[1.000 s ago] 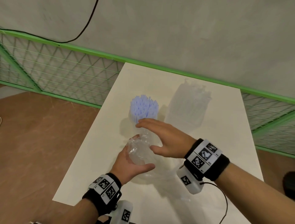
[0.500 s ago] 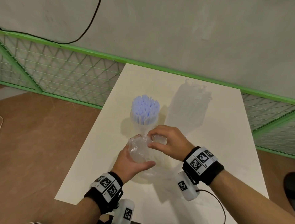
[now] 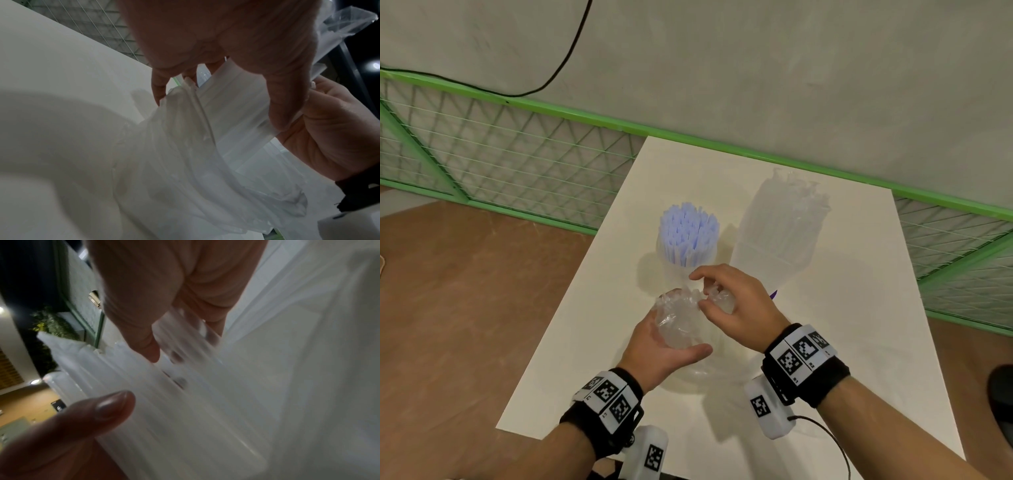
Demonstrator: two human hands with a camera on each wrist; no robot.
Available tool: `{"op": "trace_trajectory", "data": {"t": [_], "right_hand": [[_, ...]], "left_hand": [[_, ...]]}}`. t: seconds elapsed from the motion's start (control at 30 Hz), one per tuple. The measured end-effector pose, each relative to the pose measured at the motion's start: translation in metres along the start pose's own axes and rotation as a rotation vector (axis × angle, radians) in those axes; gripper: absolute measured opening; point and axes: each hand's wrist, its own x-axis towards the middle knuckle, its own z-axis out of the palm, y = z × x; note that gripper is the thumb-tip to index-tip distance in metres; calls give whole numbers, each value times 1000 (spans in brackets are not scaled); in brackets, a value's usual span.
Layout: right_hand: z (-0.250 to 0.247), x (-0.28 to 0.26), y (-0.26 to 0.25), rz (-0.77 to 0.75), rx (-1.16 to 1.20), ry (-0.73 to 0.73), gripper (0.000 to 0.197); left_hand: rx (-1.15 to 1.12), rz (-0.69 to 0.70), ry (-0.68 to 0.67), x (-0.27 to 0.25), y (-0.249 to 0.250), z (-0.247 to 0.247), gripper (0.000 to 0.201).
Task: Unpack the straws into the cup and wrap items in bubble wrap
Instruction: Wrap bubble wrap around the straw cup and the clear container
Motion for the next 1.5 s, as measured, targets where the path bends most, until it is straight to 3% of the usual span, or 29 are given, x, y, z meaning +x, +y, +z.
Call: {"op": "trace_trajectory", "data": {"t": [0.07,0.17,0.37,0.57,0.83,1.1,1.3,1.5], "right_hand": [[0,2,-1,-34,-7,-58,37],[-1,3,0,-49,-12,-73,25],[2,-3,5,59,12,1,16],[5,-6,4,43,-35,38,16],[-9,-16,5,-3,-87,190,18],[-14,-25,12,123,26,272,17],[-85,3,-37,40,149,550,20],[-181,26,-86,-230,249,795,16]], "left_hand": [[3,-5,1,0,1,1,76],[13,4,6,0,1,0,74],[14,22,-3,-1,2,0,68],[-3,24,0,0,3,1,68],[-18,34,-15,5,-5,-2,80],[-31,47,-23,6,-7,-1,79],[-18,57,-23,6,-6,-1,75],[-33,54,-22,5,-5,-1,74]]}}
